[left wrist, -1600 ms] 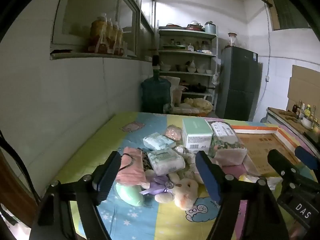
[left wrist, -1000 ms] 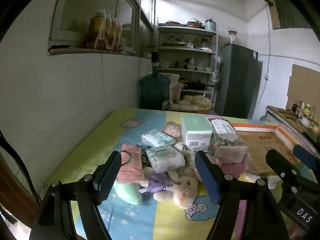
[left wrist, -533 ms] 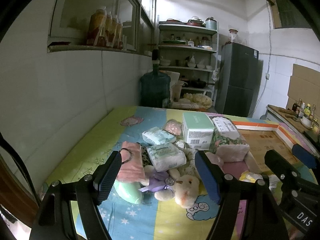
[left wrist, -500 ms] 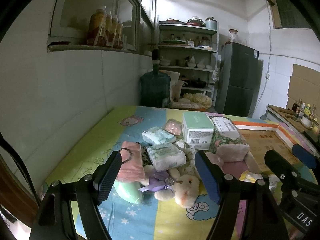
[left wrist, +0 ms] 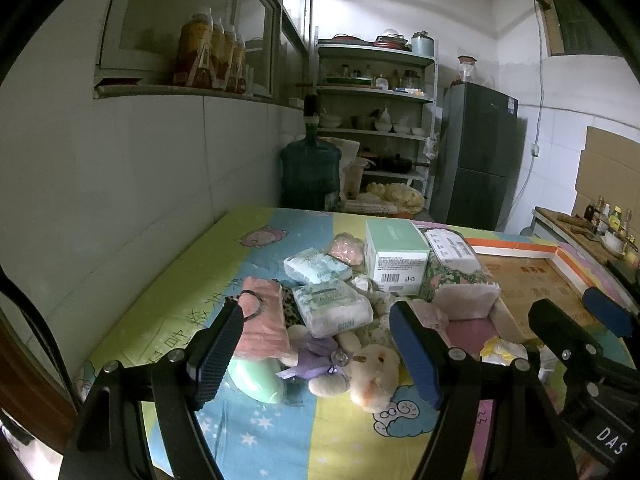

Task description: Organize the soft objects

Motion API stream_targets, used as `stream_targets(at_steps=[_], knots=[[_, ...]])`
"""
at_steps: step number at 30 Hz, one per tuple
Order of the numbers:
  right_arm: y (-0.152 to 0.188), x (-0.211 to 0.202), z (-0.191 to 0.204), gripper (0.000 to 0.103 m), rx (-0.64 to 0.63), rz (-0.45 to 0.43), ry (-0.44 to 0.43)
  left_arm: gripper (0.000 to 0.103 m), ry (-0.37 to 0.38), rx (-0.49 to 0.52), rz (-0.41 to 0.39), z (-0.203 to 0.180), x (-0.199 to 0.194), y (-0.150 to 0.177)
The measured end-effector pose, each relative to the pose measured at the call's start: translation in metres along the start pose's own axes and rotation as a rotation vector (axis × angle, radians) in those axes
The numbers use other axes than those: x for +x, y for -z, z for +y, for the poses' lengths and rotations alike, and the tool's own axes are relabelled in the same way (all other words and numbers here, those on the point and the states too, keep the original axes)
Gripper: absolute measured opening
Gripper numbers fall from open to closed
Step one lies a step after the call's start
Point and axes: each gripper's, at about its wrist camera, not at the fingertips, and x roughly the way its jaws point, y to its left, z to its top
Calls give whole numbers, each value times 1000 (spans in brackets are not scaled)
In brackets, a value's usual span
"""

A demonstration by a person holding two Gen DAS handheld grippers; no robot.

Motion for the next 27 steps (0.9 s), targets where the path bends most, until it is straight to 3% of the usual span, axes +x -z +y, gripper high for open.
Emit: stream_targets(at_steps=[27], knots=[[4,-3,4,87,-19,5,-46,75,2,0,5,0,0,0]])
